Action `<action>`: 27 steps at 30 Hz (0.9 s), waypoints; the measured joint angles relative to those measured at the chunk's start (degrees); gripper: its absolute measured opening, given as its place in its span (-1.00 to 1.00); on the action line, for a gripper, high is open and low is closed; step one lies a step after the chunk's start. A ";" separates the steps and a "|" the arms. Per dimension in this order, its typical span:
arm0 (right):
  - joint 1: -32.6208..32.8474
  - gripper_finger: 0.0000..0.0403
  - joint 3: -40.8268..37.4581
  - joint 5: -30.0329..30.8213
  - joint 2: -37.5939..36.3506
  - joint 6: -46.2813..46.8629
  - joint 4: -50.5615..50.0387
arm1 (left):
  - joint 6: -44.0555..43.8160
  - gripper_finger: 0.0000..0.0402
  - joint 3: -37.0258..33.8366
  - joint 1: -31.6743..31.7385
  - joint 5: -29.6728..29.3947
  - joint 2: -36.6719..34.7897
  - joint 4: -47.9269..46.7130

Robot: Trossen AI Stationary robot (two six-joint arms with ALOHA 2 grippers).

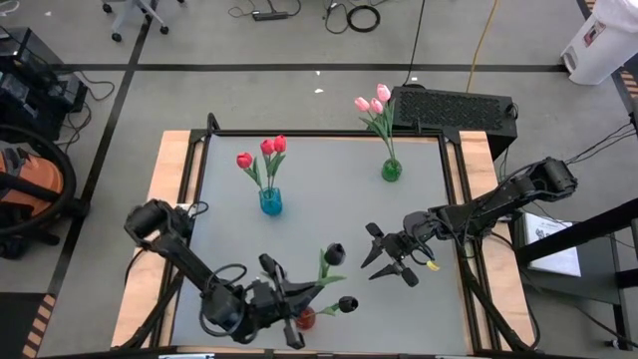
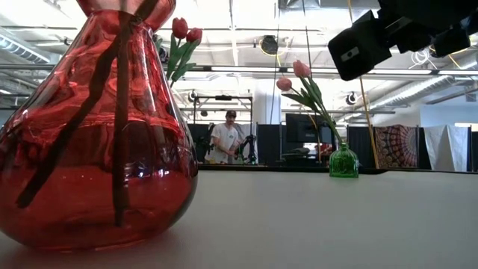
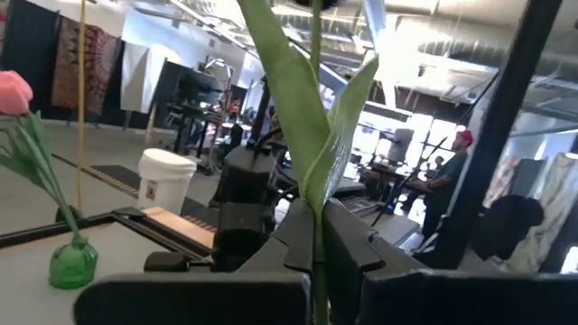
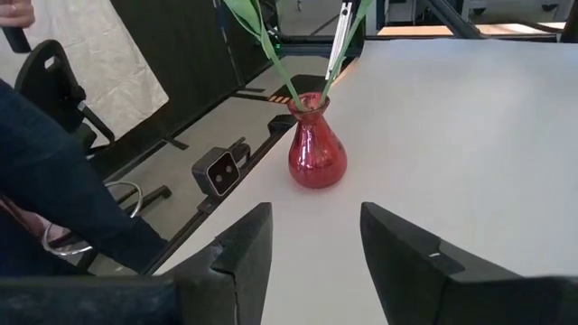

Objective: Sort flowers into vase by color
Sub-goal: Put the black flower into the red vase

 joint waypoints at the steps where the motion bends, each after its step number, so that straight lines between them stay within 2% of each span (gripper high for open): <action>1: 0.00 -0.20 0.00 0.00 0.00 0.00 -0.01 | -0.02 -0.96 0.42 0.18 -0.21 0.59 -0.26; 10: 0.02 -0.20 0.00 -0.01 0.00 0.00 -0.12 | -0.36 -0.96 2.56 1.71 -0.39 4.26 -0.56; 27: 0.13 -0.20 0.00 -1.60 0.00 -0.46 -0.12 | -0.29 -0.96 2.63 4.34 1.86 4.33 -4.06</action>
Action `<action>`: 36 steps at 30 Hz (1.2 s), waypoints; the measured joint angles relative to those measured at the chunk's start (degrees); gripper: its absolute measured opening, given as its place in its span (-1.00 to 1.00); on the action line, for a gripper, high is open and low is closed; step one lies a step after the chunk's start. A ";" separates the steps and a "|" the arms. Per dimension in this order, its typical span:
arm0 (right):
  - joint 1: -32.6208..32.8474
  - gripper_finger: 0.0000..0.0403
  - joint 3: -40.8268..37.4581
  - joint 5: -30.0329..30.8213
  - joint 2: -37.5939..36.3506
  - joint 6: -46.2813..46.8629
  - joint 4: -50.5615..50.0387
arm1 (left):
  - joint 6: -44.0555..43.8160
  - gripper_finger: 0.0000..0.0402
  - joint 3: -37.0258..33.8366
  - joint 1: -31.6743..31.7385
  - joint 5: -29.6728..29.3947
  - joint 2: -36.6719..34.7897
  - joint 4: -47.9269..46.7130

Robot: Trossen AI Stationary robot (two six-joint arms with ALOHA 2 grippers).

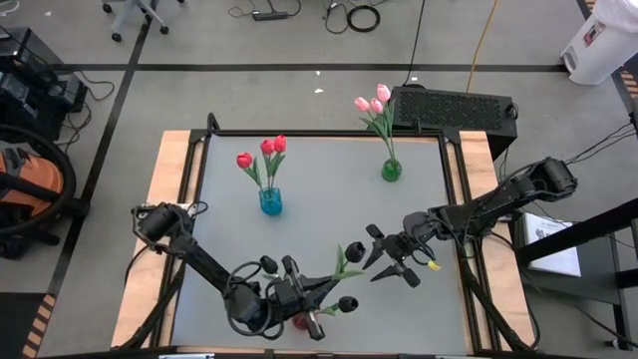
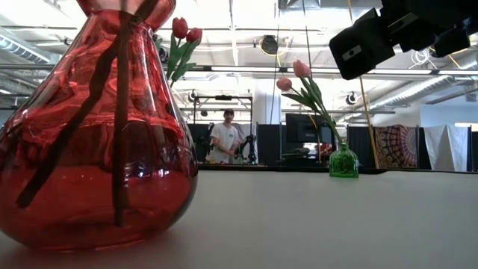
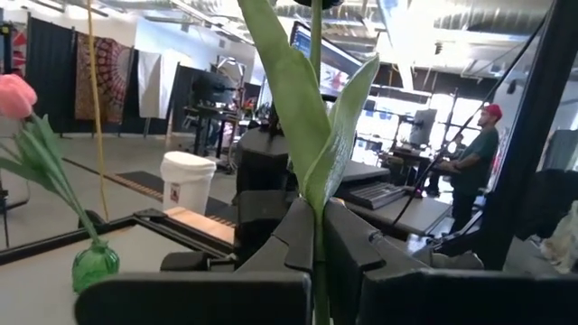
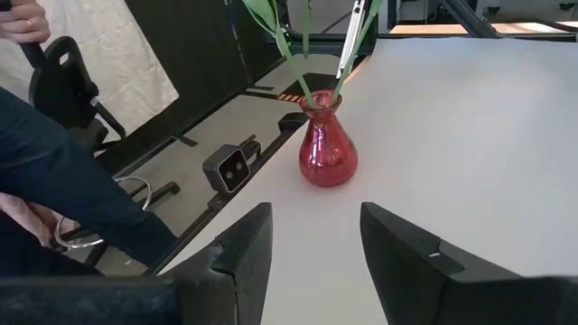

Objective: Sort flowers into vase by color
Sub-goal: Put the black flower into the red vase

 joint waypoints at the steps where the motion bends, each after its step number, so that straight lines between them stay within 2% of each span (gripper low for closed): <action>1: 0.00 -0.20 0.00 -0.02 0.00 -0.01 -0.01 | 0.00 -0.96 0.00 0.07 0.32 0.00 -0.05; 11: 0.00 -0.20 0.00 -0.06 0.00 -0.64 -0.08 | 0.26 -0.96 0.00 -0.10 1.01 0.00 -0.21; 24: 0.02 -0.20 0.00 -0.07 0.00 -1.53 -0.20 | -7.72 -0.94 0.00 -0.20 1.03 0.00 -9.89; 36: 0.02 -0.20 0.00 -0.07 0.00 -1.27 -0.20 | -7.72 -0.93 -0.04 0.41 1.24 0.05 -12.25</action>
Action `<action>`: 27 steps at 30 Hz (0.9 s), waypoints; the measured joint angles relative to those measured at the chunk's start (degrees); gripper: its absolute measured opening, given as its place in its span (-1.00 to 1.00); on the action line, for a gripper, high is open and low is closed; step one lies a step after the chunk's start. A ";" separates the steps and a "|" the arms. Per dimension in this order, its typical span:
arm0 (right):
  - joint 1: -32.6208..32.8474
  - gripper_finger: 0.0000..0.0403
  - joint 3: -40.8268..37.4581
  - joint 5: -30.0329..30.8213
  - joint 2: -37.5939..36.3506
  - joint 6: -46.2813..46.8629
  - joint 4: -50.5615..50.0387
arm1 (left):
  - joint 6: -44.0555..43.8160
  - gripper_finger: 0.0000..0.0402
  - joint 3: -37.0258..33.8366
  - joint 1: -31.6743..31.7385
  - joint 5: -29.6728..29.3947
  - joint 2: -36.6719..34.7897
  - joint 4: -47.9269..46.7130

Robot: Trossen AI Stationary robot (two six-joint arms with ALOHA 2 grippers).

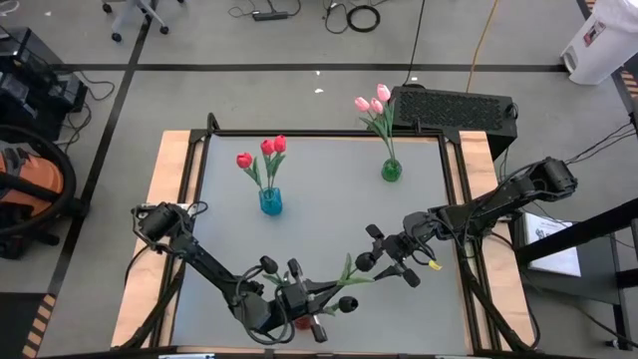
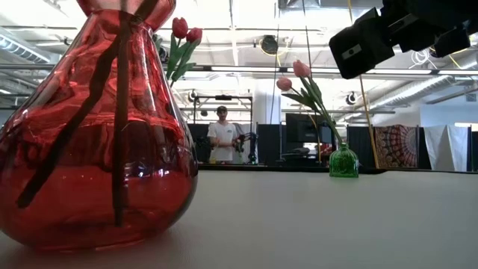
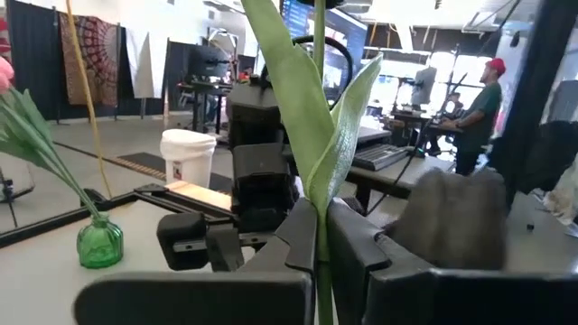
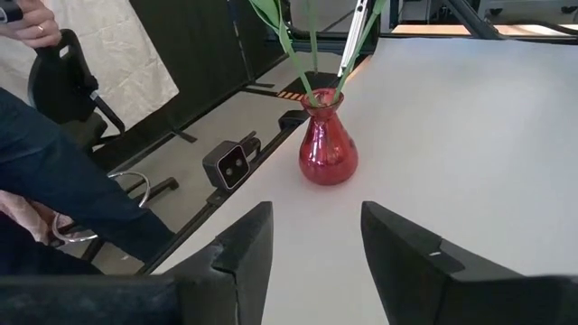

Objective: Sort flowers into vase by color
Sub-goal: Put the black flower into the red vase

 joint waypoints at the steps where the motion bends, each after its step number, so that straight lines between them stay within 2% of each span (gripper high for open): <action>1: 0.00 -0.20 0.00 -0.02 0.00 0.02 0.00 | 0.00 -0.93 0.00 0.15 -0.04 0.11 0.02; 13: 0.00 -0.20 0.00 -1.37 0.00 1.84 0.19 | 0.02 -0.93 0.00 1.17 -0.31 0.28 0.08; 17: 0.00 -0.20 0.00 -1.29 0.00 10.17 1.34 | 0.02 -0.92 0.00 1.13 -0.47 0.28 0.26; 23: 0.00 -0.20 0.00 -1.10 0.00 27.95 2.62 | -0.02 -0.92 0.00 1.06 -0.47 0.28 0.73; 27: 0.00 -0.20 0.00 -0.82 0.00 35.00 2.69 | -0.07 -0.92 0.00 1.06 -0.45 0.28 1.09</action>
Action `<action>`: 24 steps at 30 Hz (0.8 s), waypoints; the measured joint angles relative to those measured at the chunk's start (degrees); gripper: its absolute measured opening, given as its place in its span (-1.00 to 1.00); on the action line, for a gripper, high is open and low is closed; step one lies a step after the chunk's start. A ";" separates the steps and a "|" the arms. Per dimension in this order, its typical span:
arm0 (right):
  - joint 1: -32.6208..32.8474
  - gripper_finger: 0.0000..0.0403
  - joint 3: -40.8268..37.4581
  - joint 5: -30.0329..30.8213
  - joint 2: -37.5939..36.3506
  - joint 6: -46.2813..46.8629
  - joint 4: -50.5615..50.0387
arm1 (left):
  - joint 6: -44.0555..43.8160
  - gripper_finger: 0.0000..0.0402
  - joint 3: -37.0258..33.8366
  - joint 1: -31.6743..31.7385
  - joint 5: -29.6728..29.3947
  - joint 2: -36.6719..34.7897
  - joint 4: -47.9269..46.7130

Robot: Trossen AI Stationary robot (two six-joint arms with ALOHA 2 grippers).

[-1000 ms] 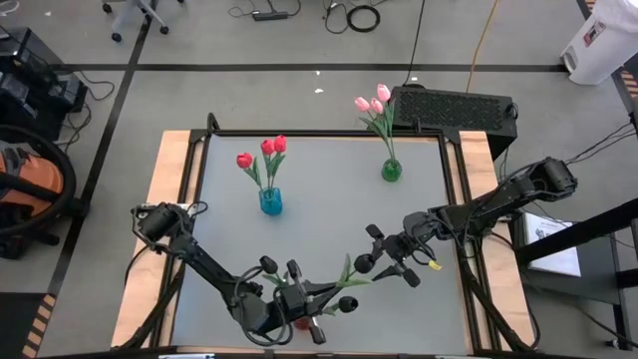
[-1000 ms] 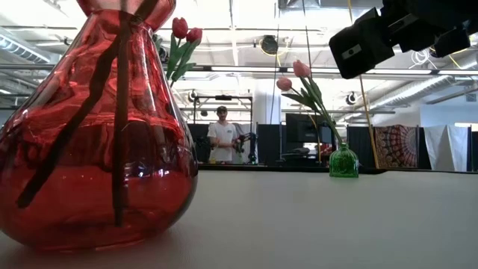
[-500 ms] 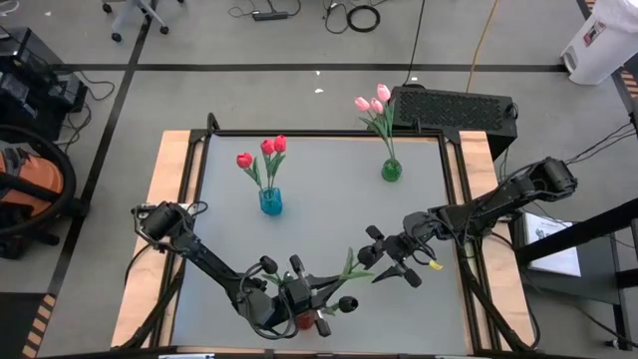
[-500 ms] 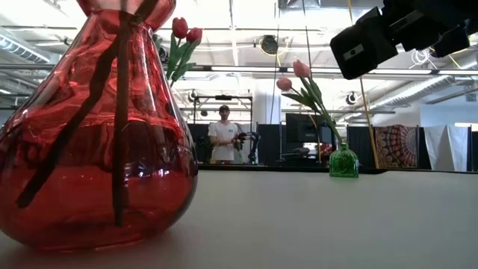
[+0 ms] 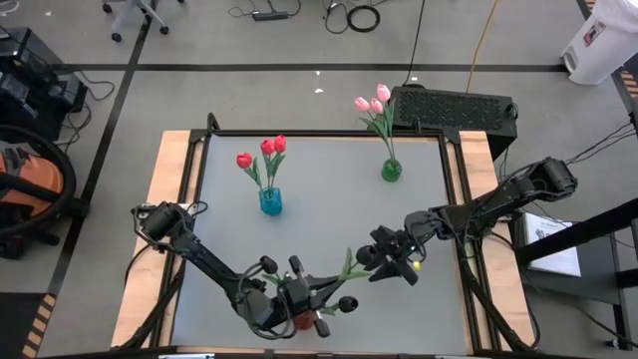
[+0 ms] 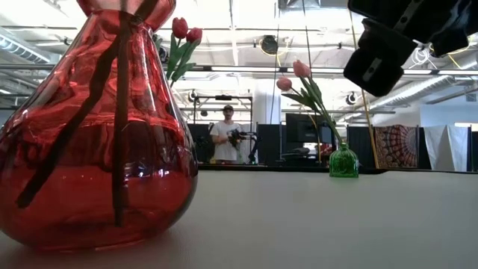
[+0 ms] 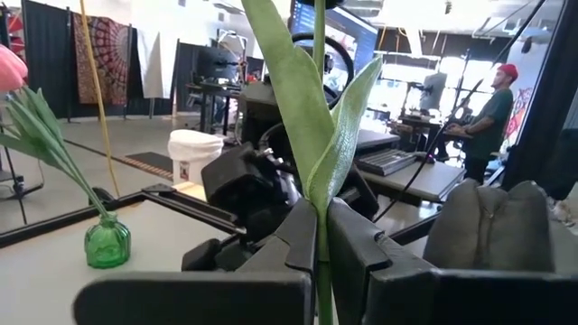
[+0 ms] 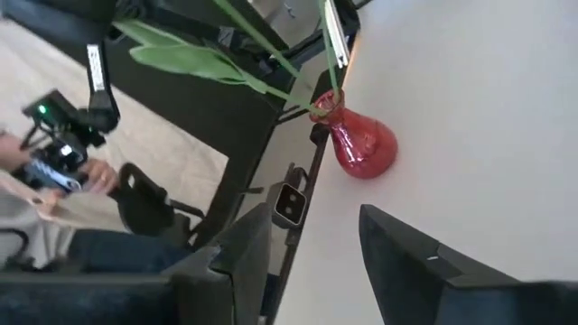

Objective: Sort flowers into vase by color
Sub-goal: Put the black flower into the red vase

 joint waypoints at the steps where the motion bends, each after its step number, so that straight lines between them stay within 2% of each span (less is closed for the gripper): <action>1: 0.00 -0.20 0.00 0.00 0.00 0.98 0.00 | -0.04 -0.92 0.00 0.00 0.00 0.00 0.31; 8: -0.13 -0.20 0.00 0.43 0.00 1.34 1.60 | -1.46 -0.92 0.00 0.00 0.02 0.00 1.13; 12: -0.13 -0.20 0.00 4.08 0.02 3.46 6.80 | -1.46 -0.92 0.00 0.00 0.04 0.00 1.13; 20: -0.02 -0.20 0.04 5.87 0.00 -2.17 20.83 | -1.49 -0.92 0.00 0.00 0.04 0.00 1.14; 24: 0.02 -0.20 1.69 5.90 0.00 -2.12 20.44 | -1.52 -0.92 0.00 0.00 0.07 0.00 1.15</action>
